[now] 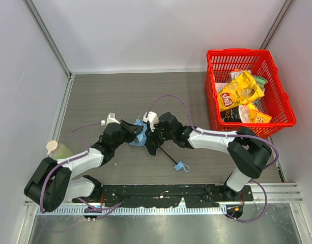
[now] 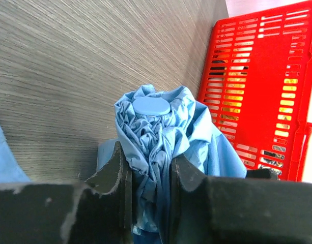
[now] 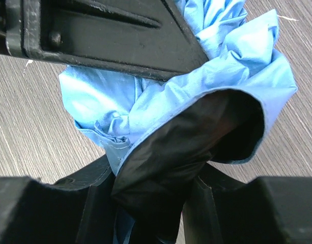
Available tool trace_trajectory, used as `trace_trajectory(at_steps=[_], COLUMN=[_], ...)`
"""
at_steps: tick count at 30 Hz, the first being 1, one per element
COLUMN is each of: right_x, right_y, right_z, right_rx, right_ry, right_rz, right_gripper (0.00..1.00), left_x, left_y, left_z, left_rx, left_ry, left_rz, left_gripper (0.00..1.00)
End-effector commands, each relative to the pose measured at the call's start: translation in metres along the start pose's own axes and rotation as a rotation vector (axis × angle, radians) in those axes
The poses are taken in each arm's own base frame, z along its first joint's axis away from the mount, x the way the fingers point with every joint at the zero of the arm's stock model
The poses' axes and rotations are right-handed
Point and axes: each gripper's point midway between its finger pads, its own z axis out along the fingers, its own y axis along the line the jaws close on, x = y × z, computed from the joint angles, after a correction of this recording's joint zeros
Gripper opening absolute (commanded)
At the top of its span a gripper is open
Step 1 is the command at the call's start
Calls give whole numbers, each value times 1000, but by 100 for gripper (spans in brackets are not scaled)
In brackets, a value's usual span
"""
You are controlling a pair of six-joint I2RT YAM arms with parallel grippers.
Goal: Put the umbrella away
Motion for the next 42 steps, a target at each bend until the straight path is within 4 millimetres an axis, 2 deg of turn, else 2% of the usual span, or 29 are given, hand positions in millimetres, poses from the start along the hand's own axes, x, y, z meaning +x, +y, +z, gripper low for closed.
trace_trajectory(at_steps=[1, 2, 5, 6, 9, 11, 15, 16, 20, 23, 27, 28, 29, 30, 31, 32, 35, 39, 41, 42], right_x=[-52, -52, -51, -54, -53, -55, -50, -49, -46, -48, -48, -49, -49, -49, -50, -50, -54, -60, -64, -66], right_y=[19, 19, 17, 17, 21, 23, 37, 46, 37, 28, 26, 26, 26, 26, 26, 26, 33, 40, 44, 45], right_z=[1, 1, 1, 0, -5, -11, -9, -6, 9, 14, 23, 24, 26, 27, 27, 27, 24, 11, 5, 2], right_rx=[-60, -56, -37, -30, -16, 3, 53, 47, 191, 321, 380, 383, 382, 382, 384, 378, 339, 270, 250, 244], right_ry=[-148, -148, -135, -137, -127, -140, -141, -142, -126, -121, -92, -94, -106, -108, -114, -114, -148, -181, -199, -203], right_rz=[-86, -76, -45, -28, 31, 53, -7, -25, -56, -162, -252, -256, -255, -261, -262, -267, -292, -323, -343, -347], right_gripper=[1, 1, 1, 7, 41, 56, 67, 68, 70, 66, 62, 55, 43, 26, 17, 1, 1, 1, 1, 1], left_x=[5, 4, 2, 1, -5, -11, -19, -20, -19, -15, -14, -14, -14, -13, -12, -10, -9, -8, -10, -12], left_y=[-34, -34, -36, -38, -48, -49, -36, -36, -34, -27, -28, -29, -30, -29, -29, -28, -23, -28, -27, -27], left_z=[-3, -4, -7, -9, -14, -16, -22, -23, -28, -32, -39, -40, -42, -42, -43, -45, -46, -50, -53, -55], left_rx=[128, 129, 146, 153, 187, 168, 55, 49, -10, -58, -50, -45, -45, -45, -43, -41, -42, -2, 11, 14], left_ry=[27, 23, 5, 2, -21, -48, -84, -90, -76, -57, -55, -53, -51, -48, -46, -43, -38, -36, -50, -58], left_rz=[16, 12, 0, -1, -16, -48, -134, -145, -188, -242, -274, -270, -273, -271, -265, -262, -248, -208, -200, -198], left_gripper=[6, 0, 0, 0, 0, 0, 0, 0, 0, 0, 0, 0, 0, 0, 0, 0, 0, 0, 28, 46])
